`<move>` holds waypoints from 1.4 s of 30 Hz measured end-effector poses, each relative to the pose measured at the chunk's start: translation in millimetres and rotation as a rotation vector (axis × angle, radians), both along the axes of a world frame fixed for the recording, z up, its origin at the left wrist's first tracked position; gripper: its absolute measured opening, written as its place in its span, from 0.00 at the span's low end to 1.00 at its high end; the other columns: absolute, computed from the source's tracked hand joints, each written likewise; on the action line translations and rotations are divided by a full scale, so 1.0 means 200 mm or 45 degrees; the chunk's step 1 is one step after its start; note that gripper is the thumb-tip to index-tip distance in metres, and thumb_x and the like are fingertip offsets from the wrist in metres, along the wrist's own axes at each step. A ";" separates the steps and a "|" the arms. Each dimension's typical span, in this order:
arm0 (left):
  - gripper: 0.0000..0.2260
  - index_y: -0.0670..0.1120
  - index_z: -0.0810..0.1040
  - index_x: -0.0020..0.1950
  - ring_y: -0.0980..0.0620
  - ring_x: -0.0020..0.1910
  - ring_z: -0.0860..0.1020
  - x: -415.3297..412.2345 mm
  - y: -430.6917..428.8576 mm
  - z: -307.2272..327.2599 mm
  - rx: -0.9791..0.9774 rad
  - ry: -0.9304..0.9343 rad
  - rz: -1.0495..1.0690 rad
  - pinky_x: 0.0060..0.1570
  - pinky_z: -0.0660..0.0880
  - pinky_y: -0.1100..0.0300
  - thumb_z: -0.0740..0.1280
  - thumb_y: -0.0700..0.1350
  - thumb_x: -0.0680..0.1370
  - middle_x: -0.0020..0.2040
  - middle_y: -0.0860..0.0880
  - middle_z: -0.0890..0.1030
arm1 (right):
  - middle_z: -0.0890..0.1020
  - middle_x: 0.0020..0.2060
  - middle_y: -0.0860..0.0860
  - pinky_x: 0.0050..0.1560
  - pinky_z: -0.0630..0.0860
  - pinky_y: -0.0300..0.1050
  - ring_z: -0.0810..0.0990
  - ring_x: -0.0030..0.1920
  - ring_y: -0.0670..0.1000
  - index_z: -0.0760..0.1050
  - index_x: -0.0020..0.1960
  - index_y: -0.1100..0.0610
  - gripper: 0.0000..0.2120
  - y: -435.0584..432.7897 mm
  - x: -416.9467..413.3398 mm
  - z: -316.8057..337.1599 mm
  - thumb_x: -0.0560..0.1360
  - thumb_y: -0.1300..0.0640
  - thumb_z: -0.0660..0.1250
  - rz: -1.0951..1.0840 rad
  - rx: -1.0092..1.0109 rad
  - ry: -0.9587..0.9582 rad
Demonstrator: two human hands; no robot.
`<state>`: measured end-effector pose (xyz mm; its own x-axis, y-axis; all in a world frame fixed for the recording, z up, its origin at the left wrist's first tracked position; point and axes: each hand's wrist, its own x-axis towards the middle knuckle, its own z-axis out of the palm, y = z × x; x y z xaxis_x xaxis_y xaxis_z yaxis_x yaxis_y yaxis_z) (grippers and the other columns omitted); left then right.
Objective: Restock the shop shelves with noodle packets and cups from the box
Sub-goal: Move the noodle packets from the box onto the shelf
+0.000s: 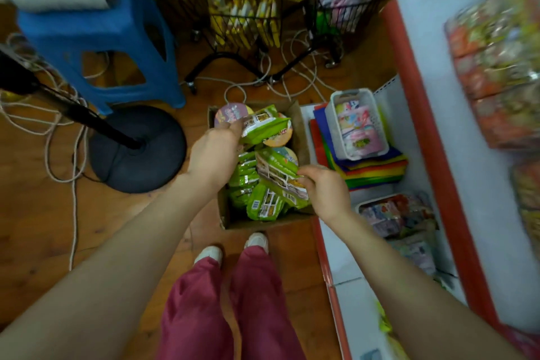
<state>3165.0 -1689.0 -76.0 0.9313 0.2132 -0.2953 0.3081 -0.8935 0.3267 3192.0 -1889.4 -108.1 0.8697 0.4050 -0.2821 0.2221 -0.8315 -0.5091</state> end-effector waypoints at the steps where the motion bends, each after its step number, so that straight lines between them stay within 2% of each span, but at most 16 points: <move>1: 0.19 0.42 0.67 0.69 0.36 0.56 0.74 0.00 0.02 0.08 -0.038 -0.064 0.014 0.45 0.70 0.48 0.59 0.35 0.77 0.60 0.37 0.75 | 0.82 0.51 0.59 0.50 0.75 0.52 0.79 0.52 0.60 0.80 0.53 0.63 0.09 0.00 0.00 0.09 0.75 0.63 0.64 0.002 0.012 -0.002; 3: 0.15 0.42 0.73 0.64 0.37 0.56 0.75 0.00 0.07 0.24 -0.083 -0.188 0.032 0.49 0.71 0.47 0.61 0.38 0.78 0.59 0.39 0.77 | 0.82 0.52 0.59 0.52 0.75 0.53 0.79 0.53 0.60 0.80 0.53 0.63 0.09 0.01 -0.01 0.27 0.76 0.63 0.64 0.021 0.042 -0.013; 5: 0.11 0.42 0.75 0.59 0.36 0.52 0.76 0.00 0.11 0.40 -0.051 -0.258 -0.003 0.47 0.72 0.45 0.61 0.40 0.78 0.54 0.39 0.79 | 0.81 0.53 0.59 0.54 0.74 0.51 0.79 0.54 0.59 0.79 0.54 0.64 0.10 0.01 -0.02 0.45 0.76 0.64 0.64 0.031 0.072 -0.033; 12: 0.09 0.40 0.75 0.55 0.37 0.50 0.76 0.03 0.14 0.96 -0.072 -0.584 -0.146 0.42 0.73 0.46 0.58 0.40 0.80 0.50 0.40 0.78 | 0.82 0.50 0.59 0.55 0.73 0.49 0.79 0.52 0.57 0.79 0.53 0.64 0.09 -0.03 -0.08 1.07 0.75 0.64 0.65 -0.010 0.138 -0.251; 17: 0.09 0.39 0.75 0.55 0.36 0.50 0.77 0.08 0.11 1.36 -0.130 -0.780 -0.248 0.46 0.75 0.44 0.59 0.40 0.79 0.50 0.39 0.80 | 0.82 0.46 0.58 0.48 0.67 0.33 0.79 0.48 0.56 0.80 0.49 0.65 0.08 -0.11 -0.16 1.46 0.73 0.65 0.64 0.010 0.128 -0.513; 20: 0.10 0.40 0.77 0.56 0.36 0.50 0.77 0.10 0.06 1.60 -0.183 -0.906 -0.301 0.47 0.75 0.44 0.60 0.41 0.79 0.49 0.38 0.80 | 0.82 0.46 0.58 0.47 0.65 0.32 0.77 0.48 0.51 0.80 0.50 0.65 0.08 -0.17 -0.23 1.67 0.75 0.65 0.64 -0.043 0.133 -0.623; 23: 0.09 0.41 0.77 0.55 0.35 0.51 0.77 0.12 -0.02 1.82 -0.257 -1.043 -0.355 0.50 0.74 0.44 0.61 0.41 0.78 0.50 0.38 0.81 | 0.81 0.43 0.55 0.45 0.65 0.29 0.75 0.44 0.45 0.80 0.49 0.64 0.11 -0.23 -0.29 1.85 0.73 0.60 0.62 -0.071 0.149 -0.740; 25: 0.09 0.40 0.77 0.54 0.35 0.52 0.76 0.14 -0.07 1.95 -0.301 -1.130 -0.390 0.49 0.73 0.45 0.62 0.40 0.78 0.49 0.37 0.81 | 0.79 0.42 0.50 0.45 0.66 0.25 0.73 0.43 0.41 0.80 0.48 0.63 0.12 -0.27 -0.33 1.95 0.73 0.58 0.61 -0.133 0.160 -0.793; 28: 0.08 0.37 0.78 0.51 0.33 0.50 0.76 0.15 -0.17 2.12 -0.359 -1.279 -0.469 0.43 0.68 0.50 0.62 0.39 0.77 0.48 0.34 0.80 | 0.76 0.40 0.45 0.47 0.64 0.19 0.71 0.43 0.39 0.80 0.47 0.64 0.10 -0.34 -0.39 2.10 0.72 0.61 0.62 -0.211 0.187 -0.938; 30: 0.07 0.35 0.77 0.47 0.34 0.48 0.76 0.17 -0.24 2.21 -0.415 -1.344 -0.509 0.38 0.62 0.53 0.62 0.39 0.77 0.45 0.32 0.79 | 0.74 0.38 0.41 0.46 0.64 0.20 0.70 0.43 0.37 0.80 0.46 0.63 0.09 -0.40 -0.42 2.20 0.71 0.62 0.62 -0.278 0.213 -1.035; 33: 0.07 0.35 0.75 0.44 0.36 0.45 0.75 0.21 -0.37 2.35 -0.527 -1.396 -0.525 0.36 0.57 0.56 0.62 0.39 0.78 0.43 0.33 0.78 | 0.76 0.37 0.46 0.44 0.65 0.21 0.71 0.41 0.37 0.79 0.45 0.63 0.08 -0.51 -0.44 2.36 0.71 0.61 0.62 -0.363 0.241 -1.163; 36: 0.08 0.34 0.75 0.44 0.37 0.42 0.75 0.27 -0.51 2.47 -0.628 -1.454 -0.501 0.37 0.61 0.54 0.62 0.39 0.78 0.41 0.33 0.77 | 0.77 0.39 0.48 0.43 0.65 0.22 0.72 0.40 0.32 0.79 0.46 0.62 0.10 -0.63 -0.44 2.52 0.71 0.59 0.62 -0.443 0.261 -1.265; 40: 0.07 0.37 0.75 0.41 0.44 0.39 0.72 0.36 -0.71 2.61 -0.758 -1.497 -0.425 0.37 0.61 0.57 0.62 0.39 0.77 0.37 0.39 0.74 | 0.76 0.40 0.47 0.43 0.66 0.22 0.69 0.40 0.38 0.79 0.47 0.64 0.07 -0.81 -0.41 2.69 0.72 0.64 0.64 -0.547 0.279 -1.452; 42: 0.07 0.41 0.73 0.40 0.46 0.39 0.71 0.40 -0.81 2.67 -0.803 -1.508 -0.399 0.36 0.60 0.56 0.62 0.40 0.77 0.36 0.41 0.73 | 0.76 0.39 0.46 0.42 0.66 0.26 0.69 0.38 0.39 0.79 0.48 0.63 0.07 -0.90 -0.38 2.77 0.72 0.63 0.65 -0.597 0.281 -1.509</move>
